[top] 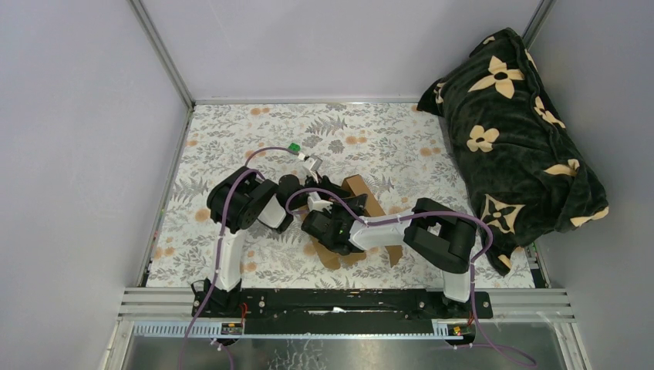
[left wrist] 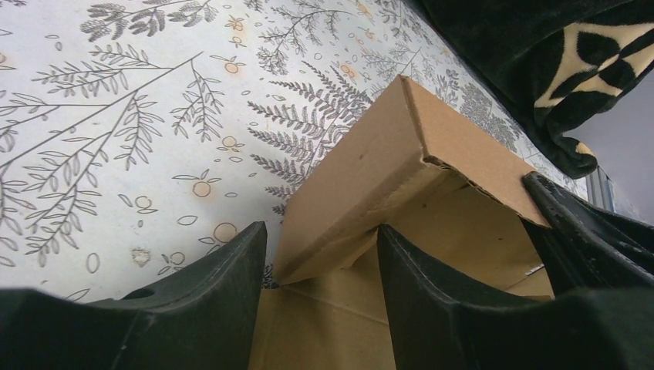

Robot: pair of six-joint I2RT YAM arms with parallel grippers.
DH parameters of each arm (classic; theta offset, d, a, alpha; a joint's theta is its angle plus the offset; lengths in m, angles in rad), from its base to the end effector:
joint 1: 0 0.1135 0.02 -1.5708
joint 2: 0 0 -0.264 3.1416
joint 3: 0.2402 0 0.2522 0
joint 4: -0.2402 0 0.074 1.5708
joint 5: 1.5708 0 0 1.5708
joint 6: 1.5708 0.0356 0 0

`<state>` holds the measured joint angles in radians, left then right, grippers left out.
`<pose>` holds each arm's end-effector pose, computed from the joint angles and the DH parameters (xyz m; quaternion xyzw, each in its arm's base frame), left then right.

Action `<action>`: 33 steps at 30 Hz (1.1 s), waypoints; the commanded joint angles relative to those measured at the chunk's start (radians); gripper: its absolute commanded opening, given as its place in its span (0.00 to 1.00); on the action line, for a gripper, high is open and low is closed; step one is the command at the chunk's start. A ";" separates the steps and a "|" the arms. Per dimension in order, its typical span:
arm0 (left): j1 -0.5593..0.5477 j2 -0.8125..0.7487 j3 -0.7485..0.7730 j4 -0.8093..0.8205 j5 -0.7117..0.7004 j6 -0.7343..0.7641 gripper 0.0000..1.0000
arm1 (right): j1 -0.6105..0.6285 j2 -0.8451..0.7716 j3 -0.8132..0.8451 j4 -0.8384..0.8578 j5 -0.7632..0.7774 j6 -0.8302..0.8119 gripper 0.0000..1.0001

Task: Fold the paper box
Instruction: Fold the paper box at the center of the board.

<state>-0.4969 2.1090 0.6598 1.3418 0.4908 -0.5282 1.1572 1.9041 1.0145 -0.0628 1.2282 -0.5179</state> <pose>0.2991 -0.1813 0.0930 0.1510 0.7242 -0.4754 0.4762 0.1742 0.3135 0.1404 -0.4611 0.6513 -0.4429 0.4086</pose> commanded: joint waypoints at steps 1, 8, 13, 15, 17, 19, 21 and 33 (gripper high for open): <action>-0.021 0.027 0.021 0.116 0.002 -0.022 0.61 | 0.000 -0.015 0.019 0.006 -0.187 0.044 0.00; -0.038 0.063 0.050 0.128 -0.019 -0.038 0.56 | -0.001 -0.021 0.010 0.008 -0.197 0.047 0.00; -0.042 0.051 0.048 0.107 -0.064 -0.041 0.47 | -0.001 -0.028 -0.002 0.011 -0.202 0.050 0.00; -0.042 0.044 0.045 0.099 -0.091 -0.042 0.42 | -0.001 -0.030 -0.004 0.011 -0.205 0.053 0.00; -0.044 0.038 0.042 0.091 -0.112 -0.041 0.38 | -0.001 -0.030 -0.006 0.012 -0.207 0.055 0.00; -0.049 0.033 0.040 0.085 -0.130 -0.039 0.33 | -0.001 -0.032 -0.007 0.011 -0.210 0.056 0.00; -0.056 0.029 0.033 0.084 -0.161 -0.040 0.30 | 0.000 -0.030 -0.003 0.004 -0.212 0.062 0.00; -0.098 -0.007 -0.014 0.082 -0.325 -0.012 0.27 | 0.001 -0.072 0.057 -0.159 -0.300 0.194 0.00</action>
<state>-0.5785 2.1399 0.6647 1.3834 0.2749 -0.5537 1.1465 1.8629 1.0264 -0.1516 1.1564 -0.4625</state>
